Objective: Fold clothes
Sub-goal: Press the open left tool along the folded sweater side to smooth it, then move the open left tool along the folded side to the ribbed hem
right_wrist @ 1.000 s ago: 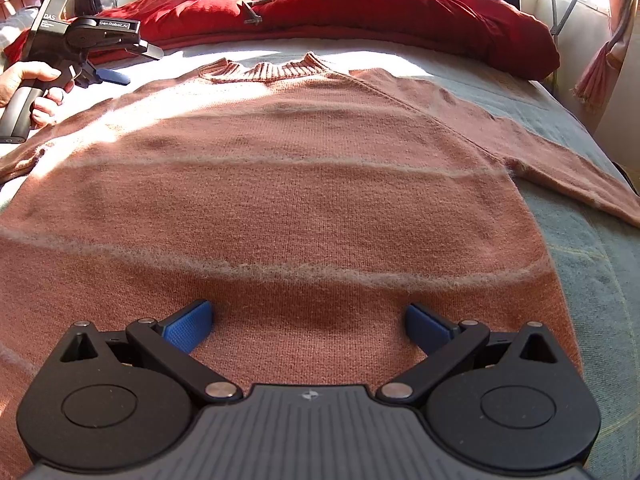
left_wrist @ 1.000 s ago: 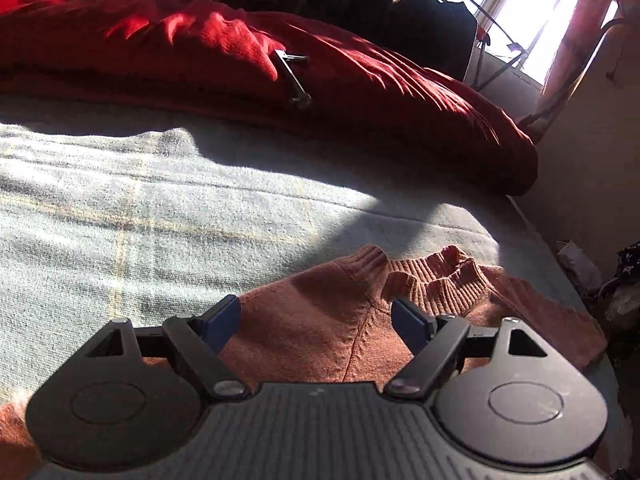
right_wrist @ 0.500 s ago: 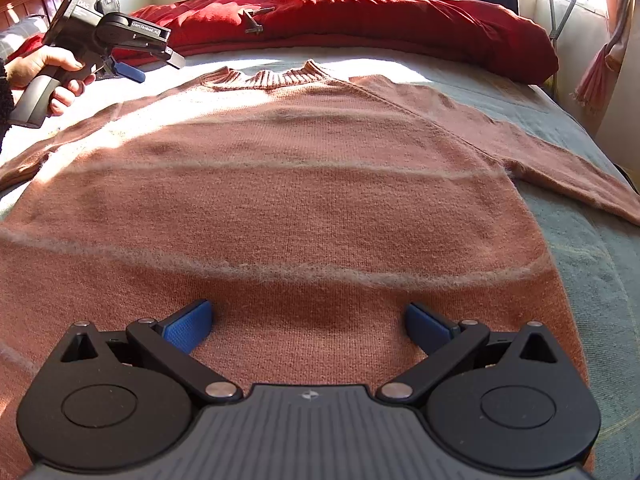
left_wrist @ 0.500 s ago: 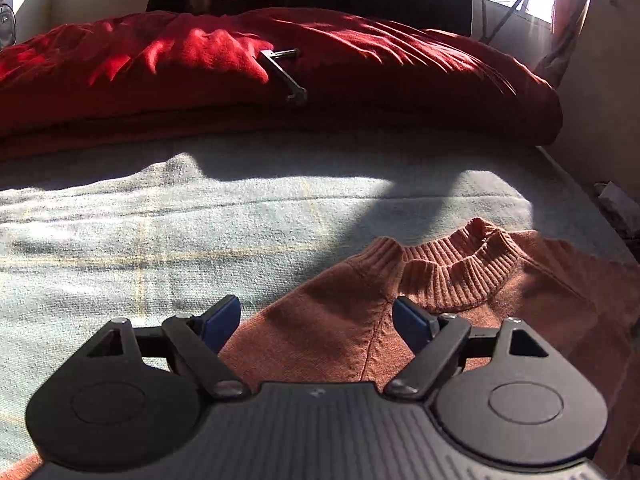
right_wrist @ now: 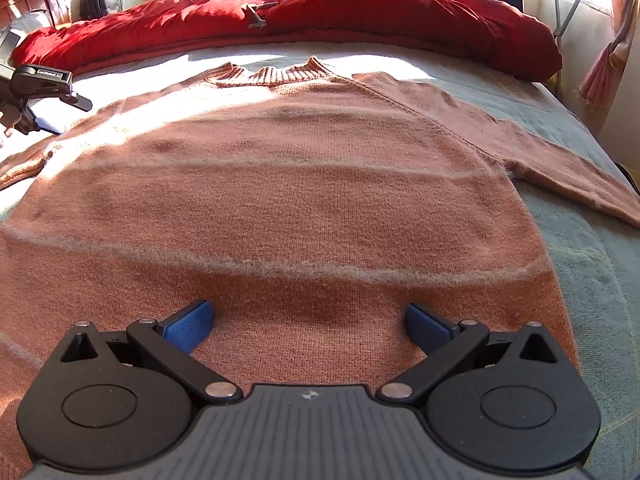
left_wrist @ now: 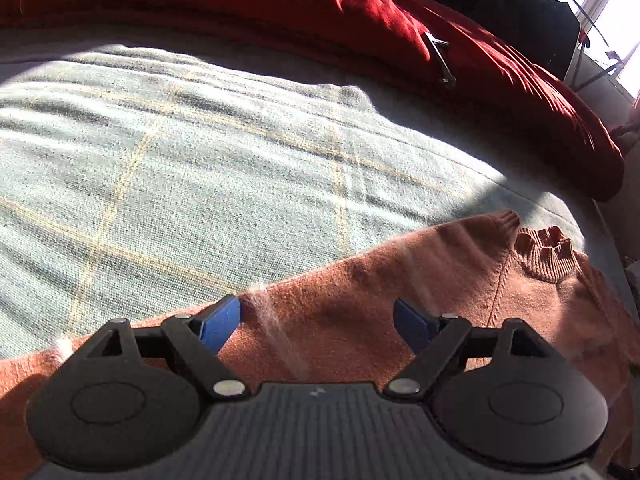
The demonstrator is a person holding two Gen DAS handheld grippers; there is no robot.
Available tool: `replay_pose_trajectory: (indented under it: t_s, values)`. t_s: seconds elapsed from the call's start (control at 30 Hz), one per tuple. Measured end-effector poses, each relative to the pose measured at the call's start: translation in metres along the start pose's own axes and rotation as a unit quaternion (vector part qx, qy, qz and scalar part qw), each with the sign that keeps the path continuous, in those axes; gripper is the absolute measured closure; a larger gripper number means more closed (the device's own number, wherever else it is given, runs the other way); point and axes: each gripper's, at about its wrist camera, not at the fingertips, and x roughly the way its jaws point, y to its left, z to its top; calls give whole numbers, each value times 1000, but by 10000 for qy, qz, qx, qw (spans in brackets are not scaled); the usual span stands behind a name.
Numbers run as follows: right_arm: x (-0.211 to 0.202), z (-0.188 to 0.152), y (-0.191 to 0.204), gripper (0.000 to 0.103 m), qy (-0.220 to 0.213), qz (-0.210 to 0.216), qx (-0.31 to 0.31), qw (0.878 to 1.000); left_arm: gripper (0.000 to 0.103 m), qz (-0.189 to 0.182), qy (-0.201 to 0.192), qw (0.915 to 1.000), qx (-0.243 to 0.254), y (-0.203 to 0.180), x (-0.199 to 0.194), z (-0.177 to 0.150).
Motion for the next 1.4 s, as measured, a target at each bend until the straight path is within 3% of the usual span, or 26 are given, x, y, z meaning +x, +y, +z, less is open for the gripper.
replay_pose_trajectory:
  t_s: [0.07,0.17,0.3,0.4,0.5,0.6,0.83,1.0,1.1,1.27,1.4]
  values:
    - [-5,0,-1,0,18,53,25,10000,20,268,-129,9995,-82,-2,-11,4]
    - [-16,-1,-5,0,-70,215,150,9996,19,-119,-261,9990,352,-23,-37,-7]
    - [-25,4,-7,0,-218,332,278,9988,18,-701,-74,9944,792,-54,-53,-43]
    - [-23,5,-7,0,-199,445,289,9984,18,-791,89,9928,895,-61,-46,-64]
    - [-15,0,-7,0,-20,493,307,9983,18,-544,330,9962,601,-46,-34,-79]
    - [-10,-6,-6,0,38,424,179,9989,18,-673,235,9965,444,-30,-49,-92]
    - [-8,-12,-2,0,-5,279,74,9996,15,-317,-189,9989,292,0,-92,-88]
    - [-8,-16,0,0,-103,202,4,9997,15,11,-55,9999,-147,38,-86,-98]
    - [-9,-18,0,0,-182,216,-60,9996,15,-106,-269,9994,-174,52,-104,-113]
    - [-13,-11,0,0,-137,276,-14,9995,15,150,-574,9979,-261,63,-124,-98]
    - [-23,-2,-3,0,-236,615,265,9975,15,51,-617,9967,-523,79,-114,-81]
